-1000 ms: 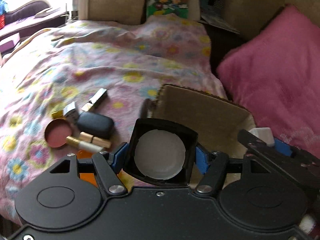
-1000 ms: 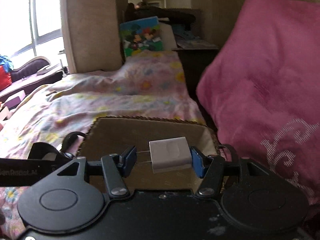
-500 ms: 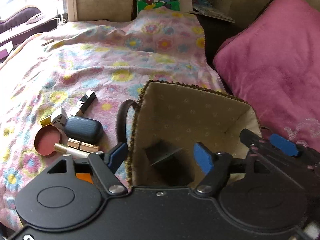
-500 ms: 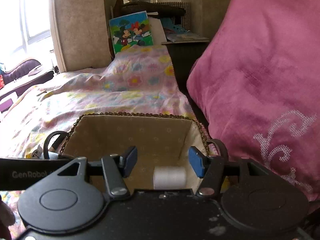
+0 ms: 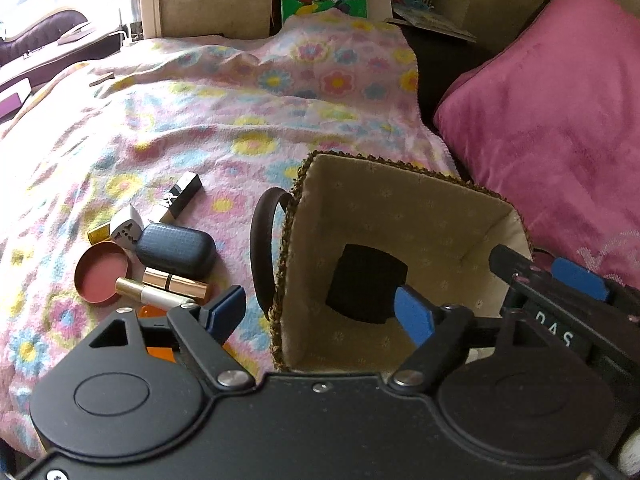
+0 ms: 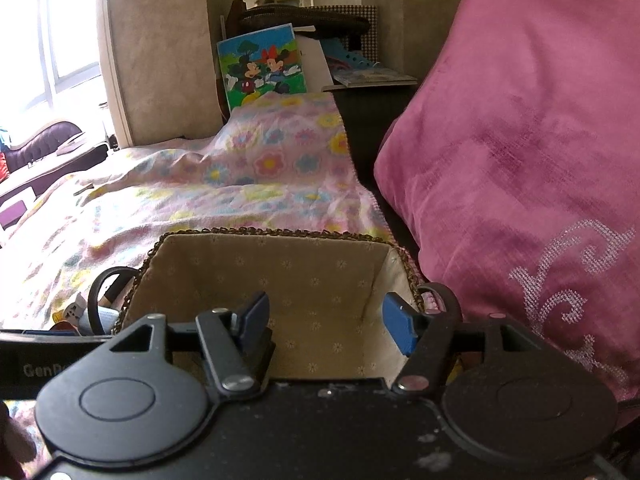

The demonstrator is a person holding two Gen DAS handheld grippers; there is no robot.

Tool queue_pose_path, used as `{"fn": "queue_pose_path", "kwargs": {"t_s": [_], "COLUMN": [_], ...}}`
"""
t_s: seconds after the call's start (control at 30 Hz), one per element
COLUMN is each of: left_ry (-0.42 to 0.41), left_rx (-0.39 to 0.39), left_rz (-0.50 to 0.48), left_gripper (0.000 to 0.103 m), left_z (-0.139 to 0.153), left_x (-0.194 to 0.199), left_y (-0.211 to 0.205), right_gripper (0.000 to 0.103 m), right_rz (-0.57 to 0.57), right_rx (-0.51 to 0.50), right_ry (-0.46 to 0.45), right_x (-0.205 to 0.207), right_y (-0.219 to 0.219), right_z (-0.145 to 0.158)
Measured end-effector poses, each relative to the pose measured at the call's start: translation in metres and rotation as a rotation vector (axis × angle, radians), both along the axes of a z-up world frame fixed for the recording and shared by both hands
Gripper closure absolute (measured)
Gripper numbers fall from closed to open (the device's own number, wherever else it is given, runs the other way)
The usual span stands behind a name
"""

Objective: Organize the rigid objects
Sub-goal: 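Open the left tool to drop the black compact into the basket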

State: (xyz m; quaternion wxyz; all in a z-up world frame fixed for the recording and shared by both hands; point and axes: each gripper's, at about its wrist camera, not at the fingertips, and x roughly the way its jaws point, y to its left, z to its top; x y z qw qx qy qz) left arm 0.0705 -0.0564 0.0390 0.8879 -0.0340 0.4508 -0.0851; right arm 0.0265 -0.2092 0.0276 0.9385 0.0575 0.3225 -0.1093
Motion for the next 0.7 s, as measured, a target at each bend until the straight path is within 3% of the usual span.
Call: {"fn": "queue_pose_path", "kwargs": {"t_s": [0.7], "left_ry": [0.057], "left_rx": [-0.015], "left_rz": [0.038], "left_gripper": [0.025], "left_z": [-0.022], "left_x": [-0.017], "left_y": [0.023], "right_gripper": [0.040], "right_rz": [-0.023], "right_rx": [-0.042], "right_ry": [0.032], "right_x": [-0.001], "right_y": [-0.001], "right_z": [-0.007]}}
